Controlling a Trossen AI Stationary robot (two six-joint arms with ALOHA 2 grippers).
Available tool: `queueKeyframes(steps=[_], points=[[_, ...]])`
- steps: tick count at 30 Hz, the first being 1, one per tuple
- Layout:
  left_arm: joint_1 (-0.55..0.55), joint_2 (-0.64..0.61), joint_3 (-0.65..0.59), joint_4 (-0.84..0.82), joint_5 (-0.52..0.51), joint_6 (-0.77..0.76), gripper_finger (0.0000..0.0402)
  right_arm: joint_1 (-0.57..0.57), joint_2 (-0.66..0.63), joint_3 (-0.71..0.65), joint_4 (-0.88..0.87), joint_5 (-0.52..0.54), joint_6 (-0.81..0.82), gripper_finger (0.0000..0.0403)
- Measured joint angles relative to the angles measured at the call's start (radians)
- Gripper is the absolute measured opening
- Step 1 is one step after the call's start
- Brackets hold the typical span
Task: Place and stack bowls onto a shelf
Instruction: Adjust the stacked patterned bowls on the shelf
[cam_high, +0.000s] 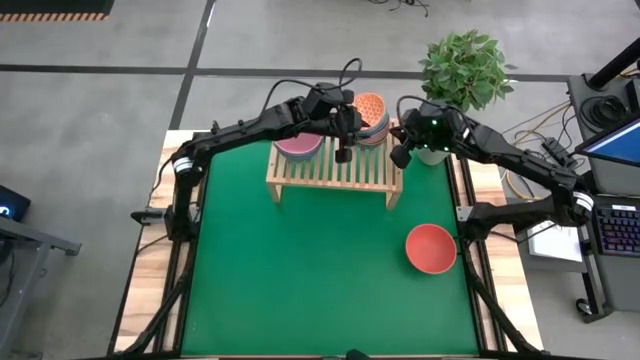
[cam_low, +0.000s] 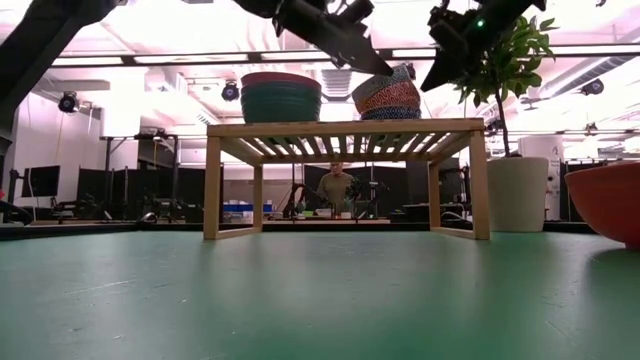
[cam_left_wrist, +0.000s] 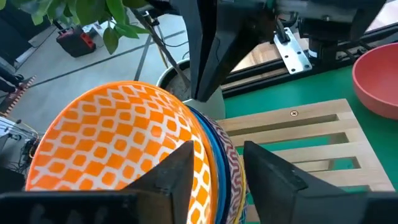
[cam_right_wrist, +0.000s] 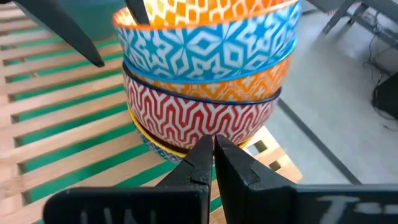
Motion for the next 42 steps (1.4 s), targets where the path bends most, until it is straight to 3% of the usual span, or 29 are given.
queueKeyframes(steps=[5, 9, 18, 33, 42], points=[[0.0, -0.002, 0.025, -0.039, 0.0, 0.026, 0.0152, 0.0, -0.044, 0.0, 0.019, -0.011, -0.001, 0.0009], [0.002, -0.004, 0.092, -0.162, 0.0, 0.053, 0.0166, 0.0, -0.06, 0.0, 0.103, -0.086, -0.009, 0.0009], [0.045, -0.017, 0.191, -0.454, -0.002, 0.068, 0.0154, 0.0, -0.022, 0.001, 0.289, -0.131, -0.078, 0.0009], [0.097, -0.009, 0.125, -0.357, -0.179, -0.012, 0.0086, -0.032, -0.015, 0.06, 0.297, -0.119, -0.106, 0.0009], [0.106, 0.034, 0.121, -0.333, -0.185, -0.028, 0.0062, -0.038, 0.027, 0.059, 0.259, -0.059, -0.113, 0.0009]])
